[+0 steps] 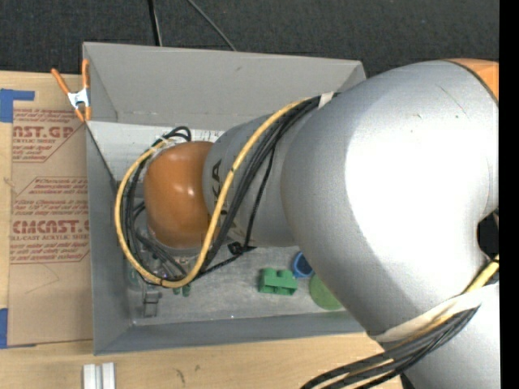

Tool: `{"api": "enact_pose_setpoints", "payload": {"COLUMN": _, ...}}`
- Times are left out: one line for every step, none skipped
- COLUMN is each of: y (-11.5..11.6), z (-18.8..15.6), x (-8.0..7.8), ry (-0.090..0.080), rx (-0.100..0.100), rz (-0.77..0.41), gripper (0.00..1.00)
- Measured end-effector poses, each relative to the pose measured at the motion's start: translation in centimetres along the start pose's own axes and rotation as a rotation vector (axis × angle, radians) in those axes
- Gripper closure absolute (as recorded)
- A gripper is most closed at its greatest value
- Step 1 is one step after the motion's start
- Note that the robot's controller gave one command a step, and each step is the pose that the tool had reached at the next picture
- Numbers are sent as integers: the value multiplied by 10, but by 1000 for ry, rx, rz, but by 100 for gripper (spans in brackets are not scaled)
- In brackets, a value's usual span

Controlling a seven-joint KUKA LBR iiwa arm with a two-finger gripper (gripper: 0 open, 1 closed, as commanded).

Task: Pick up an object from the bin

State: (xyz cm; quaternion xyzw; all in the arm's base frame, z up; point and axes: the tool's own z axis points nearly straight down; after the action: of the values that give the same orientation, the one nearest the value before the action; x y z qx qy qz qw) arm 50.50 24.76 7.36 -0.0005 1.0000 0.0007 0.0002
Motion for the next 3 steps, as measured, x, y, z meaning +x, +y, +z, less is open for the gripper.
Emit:
{"api": "enact_pose_setpoints", "payload": {"y": 0, "z": 0, "x": 0, "ry": 0, "rx": 0, "rz": 1, "gripper": 0}}
{"api": "enact_pose_setpoints", "payload": {"y": 0, "z": 0, "x": 0, "ry": 0, "rx": 0, "rz": 1, "gripper": 0}}
{"api": "enact_pose_setpoints", "payload": {"y": 0, "z": 0, "x": 0, "ry": 0, "rx": 0, "rz": 1, "gripper": 0}}
